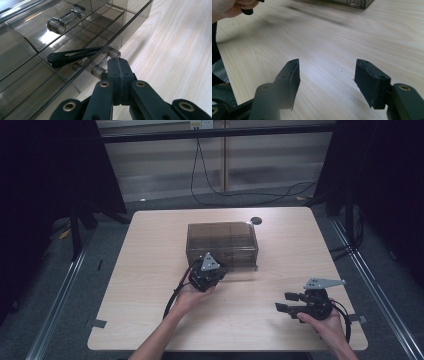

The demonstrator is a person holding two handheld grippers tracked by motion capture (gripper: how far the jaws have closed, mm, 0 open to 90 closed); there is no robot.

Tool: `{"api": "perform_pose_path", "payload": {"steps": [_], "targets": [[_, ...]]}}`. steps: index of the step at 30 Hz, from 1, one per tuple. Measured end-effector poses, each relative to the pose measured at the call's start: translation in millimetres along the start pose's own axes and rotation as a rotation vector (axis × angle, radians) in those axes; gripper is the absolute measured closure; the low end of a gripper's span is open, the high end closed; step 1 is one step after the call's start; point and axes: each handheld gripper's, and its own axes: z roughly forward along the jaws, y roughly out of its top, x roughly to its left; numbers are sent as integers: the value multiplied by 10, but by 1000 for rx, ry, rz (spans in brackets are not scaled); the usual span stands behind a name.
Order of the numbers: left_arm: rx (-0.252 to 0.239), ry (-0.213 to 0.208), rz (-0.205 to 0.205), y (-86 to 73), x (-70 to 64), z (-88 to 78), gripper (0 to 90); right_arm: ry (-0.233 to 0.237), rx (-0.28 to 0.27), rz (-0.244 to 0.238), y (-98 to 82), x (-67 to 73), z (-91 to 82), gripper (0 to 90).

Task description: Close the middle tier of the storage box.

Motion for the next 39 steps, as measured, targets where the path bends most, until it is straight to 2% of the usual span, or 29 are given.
{"api": "perform_pose_path", "payload": {"steps": [13,15,22,28,35,39], "targets": [[-6,9,-22,-9,62,27,900,6,4,-5,-4,-9,8,374],[9,12,-17,2,79,26,900,6,4,-5,-3,-9,10,373],[-6,16,-26,58,105,45,900,9,5,-3,-3,-11,7,373],[0,15,-30,54,130,61,900,9,5,-5,-5,-9,7,374],[10,24,-11,84,172,72,900,11,10,0,-6,-10,14,373],[5,23,-24,107,180,94,900,11,10,0,-5,-10,16,372]]}}
